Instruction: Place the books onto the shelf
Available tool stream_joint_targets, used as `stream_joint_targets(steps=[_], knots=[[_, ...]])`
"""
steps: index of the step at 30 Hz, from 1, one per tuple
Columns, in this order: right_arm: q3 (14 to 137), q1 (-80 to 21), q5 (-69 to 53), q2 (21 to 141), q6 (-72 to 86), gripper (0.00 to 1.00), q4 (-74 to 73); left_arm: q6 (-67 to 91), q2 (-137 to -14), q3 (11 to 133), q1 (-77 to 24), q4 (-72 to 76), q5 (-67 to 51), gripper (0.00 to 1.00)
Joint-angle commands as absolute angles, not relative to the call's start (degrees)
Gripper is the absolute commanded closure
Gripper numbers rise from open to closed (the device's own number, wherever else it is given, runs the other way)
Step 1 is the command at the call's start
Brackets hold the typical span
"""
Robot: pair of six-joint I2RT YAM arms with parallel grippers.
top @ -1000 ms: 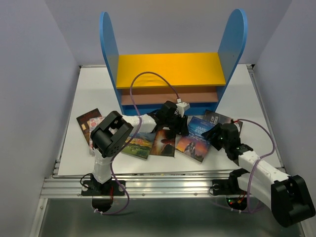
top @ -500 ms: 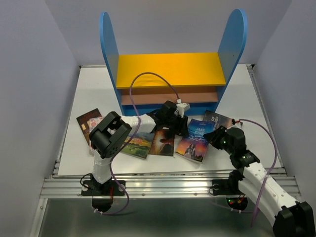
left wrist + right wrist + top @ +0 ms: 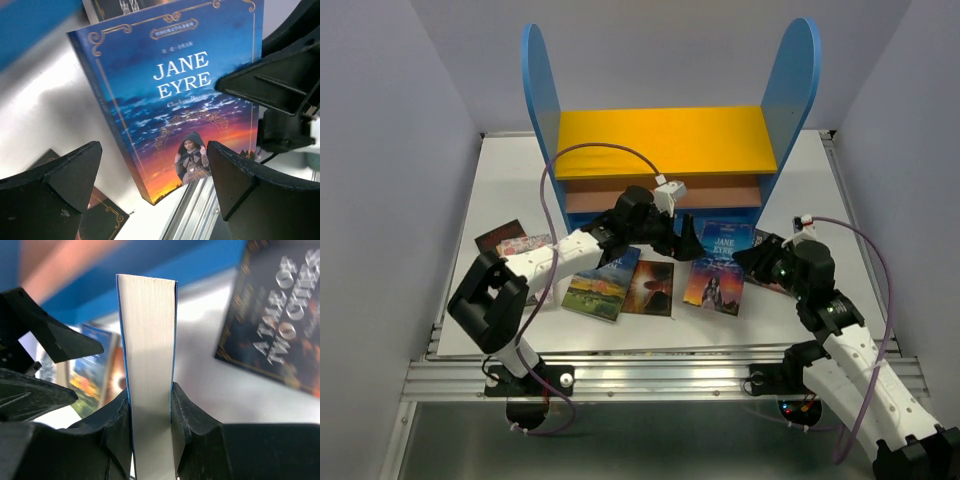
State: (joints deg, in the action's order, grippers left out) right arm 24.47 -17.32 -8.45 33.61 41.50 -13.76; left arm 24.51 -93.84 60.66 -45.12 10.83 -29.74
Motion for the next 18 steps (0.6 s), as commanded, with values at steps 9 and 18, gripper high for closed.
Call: stream_joint_targets(steps=[9, 18], knots=[[44.11, -17.49, -15.9, 36.3, 43.77, 0.99, -6.85, 25.22, -80.95, 49.66, -37.71, 22.65, -42.59, 0.01], [50.27, -17.49, -23.02, 38.23, 45.79, 0.99, -6.77, 26.37, -74.36, 46.76, -37.71, 29.53, -49.04, 0.01]])
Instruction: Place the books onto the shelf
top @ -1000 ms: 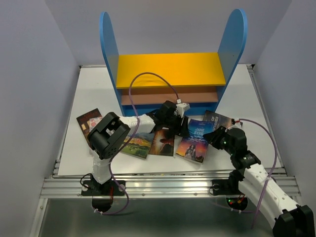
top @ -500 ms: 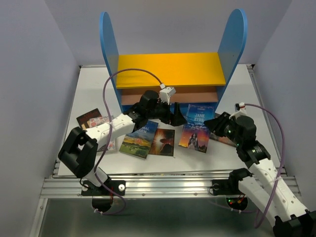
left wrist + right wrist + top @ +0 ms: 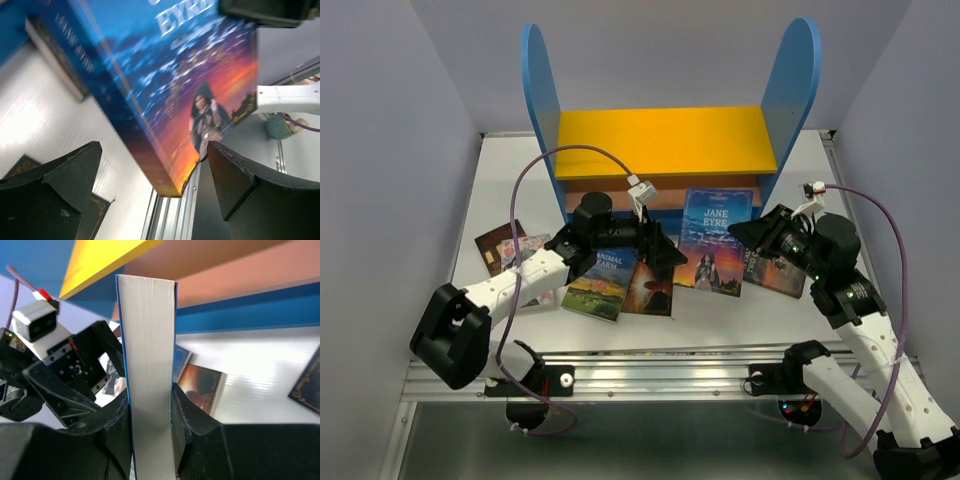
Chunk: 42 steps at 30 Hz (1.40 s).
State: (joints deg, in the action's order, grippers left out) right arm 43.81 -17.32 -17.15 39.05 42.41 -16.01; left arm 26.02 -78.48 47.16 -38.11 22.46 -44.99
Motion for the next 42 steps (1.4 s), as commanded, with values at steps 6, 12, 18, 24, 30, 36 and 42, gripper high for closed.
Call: stream_joint_targets(steps=[6, 12, 18, 24, 30, 36, 42], knots=[[49.93, -17.49, -29.86, 40.34, 49.21, 0.99, -2.47, 29.79, -73.83, 46.14, -37.71, 33.48, -50.36, 0.01], [49.31, -17.49, -33.3, 41.4, 51.33, 0.99, 3.86, 30.76, -74.71, 46.06, -37.71, 34.45, -49.66, 0.01], [49.57, -17.49, -34.63, 41.22, 51.86, 0.99, 5.01, 31.81, -74.71, 46.23, -37.71, 35.94, -49.3, 0.02], [47.81, -17.49, -34.02, 42.8, 50.89, 0.99, 4.92, 34.19, -74.18, 46.85, -37.71, 38.23, -50.71, 0.31], [48.51, -17.49, -28.31, 44.82, 47.47, 0.99, 2.29, 36.29, -72.07, 45.44, -37.71, 38.5, -49.14, 0.88], [50.89, -17.49, -15.75, 44.83, 41.4, 0.58, -5.62, 39.72, -69.35, 44.74, -37.71, 38.67, -42.73, 1.0], [53.87, -17.49, -5.12, 42.81, 37.01, 0.0, -12.12, 45.17, -63.91, 45.61, -37.79, 36.92, -23.61, 1.0]])
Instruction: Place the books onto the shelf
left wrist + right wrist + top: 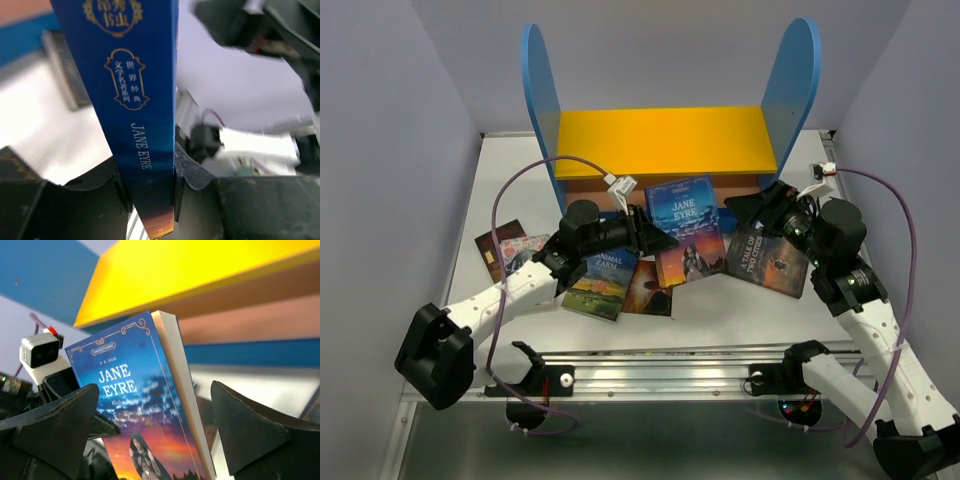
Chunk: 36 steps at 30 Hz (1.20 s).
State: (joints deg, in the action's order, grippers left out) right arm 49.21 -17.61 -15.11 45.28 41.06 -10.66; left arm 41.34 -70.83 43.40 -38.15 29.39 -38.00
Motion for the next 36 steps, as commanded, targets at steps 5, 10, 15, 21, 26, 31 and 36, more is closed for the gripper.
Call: stream_joint_targets(steps=[5, 10, 15, 21, 26, 31, 36], knots=[[55.81, -17.49, -3.16, 41.58, 34.81, 0.0, -15.11, 49.21, -58.99, 50.26, -38.05, 31.99, -4.07, 1.0], [55.9, -17.49, -3.51, 41.66, 33.58, 0.0, -15.99, 53.17, -58.97, 54.66, -39.55, 29.97, 15.37, 1.0], [56.16, -17.49, -4.75, 42.71, 33.05, 0.0, -16.79, 53.35, -62.4, 61.34, -40.16, 31.11, 15.65, 1.0], [56.34, -17.49, -4.31, 43.15, 32.26, 0.0, -17.23, 52.38, -65.74, 67.23, -40.52, 31.81, 15.91, 1.0], [56.34, -17.49, -4.22, 43.59, 32.08, 0.0, -17.14, 50.28, -70.12, 76.7, -40.69, 33.84, 9.76, 1.0], [56.25, -17.49, -4.04, 43.51, 31.73, 0.0, -17.23, 48.87, -73.82, 81.47, -40.69, 33.23, 14.74, 1.0], [56.25, -17.49, -2.99, 43.15, 31.38, 0.0, -17.67, 52.11, -75.41, 80.25, -40.61, 32.96, 25.12, 1.0]])
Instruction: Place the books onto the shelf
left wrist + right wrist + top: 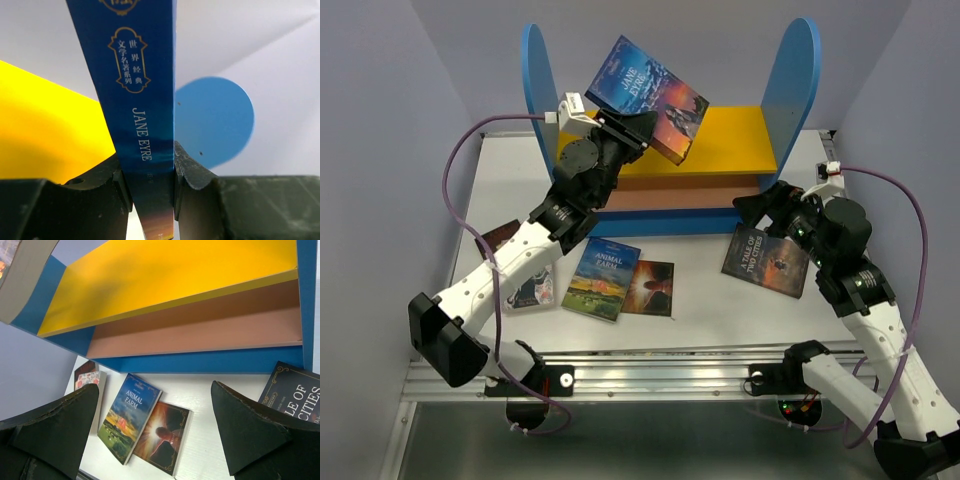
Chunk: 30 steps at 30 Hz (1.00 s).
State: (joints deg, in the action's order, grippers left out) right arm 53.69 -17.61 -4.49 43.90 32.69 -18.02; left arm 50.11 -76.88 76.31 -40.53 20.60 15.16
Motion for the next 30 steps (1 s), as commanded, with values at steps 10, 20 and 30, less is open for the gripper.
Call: stream_joint_targets(steps=[10, 20, 30], knots=[[56.34, -17.49, -4.83, 43.77, 31.9, 0.0, -17.93, 71.0, -77.34, 75.59, -40.96, 24.53, 43.59, 1.0], [56.51, -17.49, -5.1, 44.21, 32.25, 0.0, -18.54, 87.79, -79.98, 78.22, -41.22, 7.04, 48.42, 0.99], [59.93, -17.49, -8.96, 49.2, 29.18, 0.0, -22.14, 93.33, -81.12, 81.56, -41.22, -3.95, 47.11, 0.33]])
